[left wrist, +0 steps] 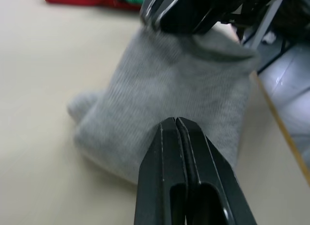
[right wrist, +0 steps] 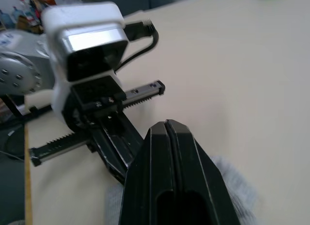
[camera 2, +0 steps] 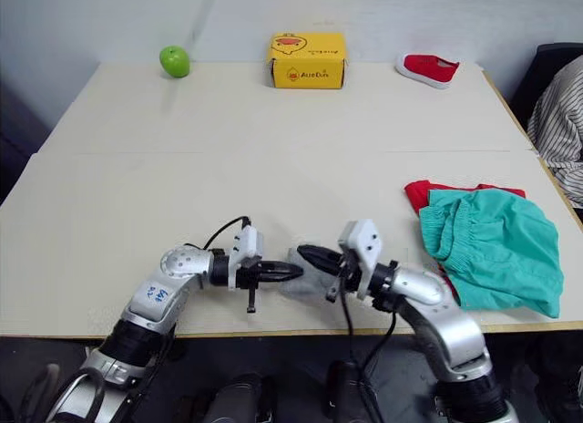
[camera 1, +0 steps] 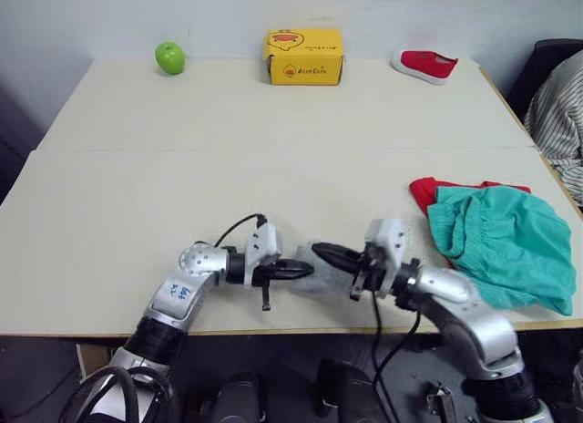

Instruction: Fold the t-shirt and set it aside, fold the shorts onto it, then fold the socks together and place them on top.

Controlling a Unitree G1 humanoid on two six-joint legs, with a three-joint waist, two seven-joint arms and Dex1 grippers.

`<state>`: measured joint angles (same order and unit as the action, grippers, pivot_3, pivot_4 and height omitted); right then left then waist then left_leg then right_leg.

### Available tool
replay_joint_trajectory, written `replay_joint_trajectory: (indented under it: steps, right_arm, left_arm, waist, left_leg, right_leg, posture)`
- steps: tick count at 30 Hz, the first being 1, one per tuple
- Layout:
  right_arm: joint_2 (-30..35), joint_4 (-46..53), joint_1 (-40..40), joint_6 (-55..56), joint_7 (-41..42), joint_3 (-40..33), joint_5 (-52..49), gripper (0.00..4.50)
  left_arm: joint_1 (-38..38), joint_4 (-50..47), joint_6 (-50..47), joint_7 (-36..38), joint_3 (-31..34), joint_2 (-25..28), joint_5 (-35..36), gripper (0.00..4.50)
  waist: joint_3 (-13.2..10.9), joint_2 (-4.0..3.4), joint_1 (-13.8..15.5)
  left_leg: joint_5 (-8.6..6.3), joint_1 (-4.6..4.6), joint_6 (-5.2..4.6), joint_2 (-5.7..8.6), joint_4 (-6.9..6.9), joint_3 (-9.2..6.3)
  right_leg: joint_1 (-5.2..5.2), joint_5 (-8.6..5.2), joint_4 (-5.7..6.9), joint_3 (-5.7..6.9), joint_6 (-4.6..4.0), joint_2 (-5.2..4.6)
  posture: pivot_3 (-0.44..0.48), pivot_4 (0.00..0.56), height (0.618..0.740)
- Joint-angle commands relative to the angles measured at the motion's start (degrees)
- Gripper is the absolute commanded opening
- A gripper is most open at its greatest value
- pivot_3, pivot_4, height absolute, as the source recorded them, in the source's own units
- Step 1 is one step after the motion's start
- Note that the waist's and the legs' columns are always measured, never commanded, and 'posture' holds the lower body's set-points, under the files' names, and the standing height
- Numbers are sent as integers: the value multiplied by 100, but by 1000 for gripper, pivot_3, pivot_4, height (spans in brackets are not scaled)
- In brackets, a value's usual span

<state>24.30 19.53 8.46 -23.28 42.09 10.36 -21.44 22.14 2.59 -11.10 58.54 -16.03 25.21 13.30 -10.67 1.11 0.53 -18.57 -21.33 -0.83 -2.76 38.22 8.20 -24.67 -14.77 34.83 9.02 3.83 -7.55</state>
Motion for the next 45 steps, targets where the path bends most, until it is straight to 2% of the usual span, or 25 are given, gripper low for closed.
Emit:
replay_joint_trajectory:
  steps: [1, 6, 9, 13, 14, 17, 19, 21, 25, 28, 33, 37, 44, 45]
  right_arm:
    - [25, -571, 130, 513, 5, 105, 459, 0]
    - [286, -1895, 694, 1290, 276, -210, 755, 0]
    - [429, -2150, 862, 1399, 533, -411, 587, 0]
    - [487, -1764, 822, 599, 922, -973, -417, 0]
    - [519, -1542, 783, -8, 852, -1217, -915, 0]
    - [1118, -859, 428, -2529, 555, -2015, -2689, 550]
    - [1558, -784, 223, -4020, 239, -2381, -3534, 1218]
    - [1705, -911, 158, -5000, -176, -2688, -4111, 1953]
    - [1322, -1238, 337, -6104, -988, -3092, -5066, 3273]
    - [821, -1283, 557, -6361, -1632, -2926, -5038, 4348]
    - [210, -1490, 1072, -6678, -2159, -2631, -4924, 4432]
    - [-242, -1799, 1411, -6496, -2407, -2414, -4557, 4432]
    - [-752, -2071, 1636, -6209, -2491, -2133, -4040, 4432]
    - [-824, -2144, 1668, -6136, -2542, -2162, -3967, 4255]
  left_arm:
    - [-120, 6, -21, -197, -55, -6, -235, 18]
    - [-26, 227, 32, -375, -119, -65, -419, 18]
    - [23, 305, 48, -403, -142, -110, -447, 18]
    - [63, 352, 64, -409, -170, -147, -472, 18]
    - [70, 354, 57, -416, -164, -160, -463, 18]
    - [54, 335, 48, -382, -137, -151, -418, 0]
    - [25, 339, 82, -368, -134, -136, -413, 0]
    - [5, 340, 93, -368, -123, -142, -396, 0]
    - [-21, 354, 121, -335, -116, -147, -392, 0]
    - [-12, 326, 81, -332, -123, -156, -387, 0]
    - [-17, 300, 20, -311, -125, -124, -392, 0]
    - [-57, 271, -33, -295, -101, -51, -398, 0]
    - [-131, 233, -94, -346, -56, 39, -419, 0]
    - [-138, 231, -92, -354, -45, 50, -418, 0]
  waist:
    - [0, 0, 3]
    - [0, 0, -41]
    - [0, 0, -30]
    - [0, 0, -38]
    - [0, 0, -41]
    - [-1, -4, 8]
    - [-1, -4, 54]
    - [-1, -4, 76]
    - [1, -7, 66]
    - [2, -9, 70]
    - [6, -13, 62]
    - [9, -16, 45]
    - [70, -36, -91]
    - [73, -39, -94]
  left_leg:
    - [-1, 1, -3, 0, 4, -1]
    - [-16, 15, -41, 0, 12, -3]
    - [-10, 14, -42, 0, 12, -8]
    - [9, 10, -8, -2, 10, -8]
    - [9, 10, -8, -1, 10, -7]
    - [9, 6, -9, 0, 13, -12]
    - [-5, 5, -34, -1, 16, -21]
    - [-15, 2, -52, -1, 19, -27]
    - [-11, 3, -45, -6, 12, -30]
    - [-7, 3, -37, -8, 10, -31]
    - [-7, 3, -38, -6, 10, -25]
    - [-7, 3, -37, -8, 9, -24]
    - [-7, 14, -36, -12, 3, -17]
    - [-7, 16, -36, -14, 3, -13]
  right_leg:
    - [3, 1, -11, 0, 1, -2]
    - [16, 12, -7, -3, 7, -6]
    - [16, 17, -3, -2, 2, -10]
    - [13, 17, -4, 0, 1, -8]
    - [13, 17, -4, 0, 1, -8]
    - [14, 17, -3, 0, 1, -15]
    - [19, 17, -10, -7, -1, -44]
    - [19, 17, -11, -8, -3, -60]
    - [18, 16, -9, -10, -13, -57]
    - [18, 16, -7, -7, -14, -48]
    - [15, 18, -6, 0, -11, -18]
    - [15, 18, -6, -1, -11, -10]
    - [16, 18, -2, -1, -11, -9]
    - [16, 18, -2, -1, -11, -9]
  posture:
    - [0, 150, 740]
    - [0, 150, 740]
    - [0, 150, 740]
    - [0, 150, 740]
    - [0, 150, 740]
    - [0, 150, 740]
    - [0, 150, 740]
    - [0, 150, 740]
    - [0, 150, 740]
    - [0, 150, 740]
    - [0, 150, 740]
    - [0, 150, 740]
    - [0, 150, 740]
    - [0, 150, 740]
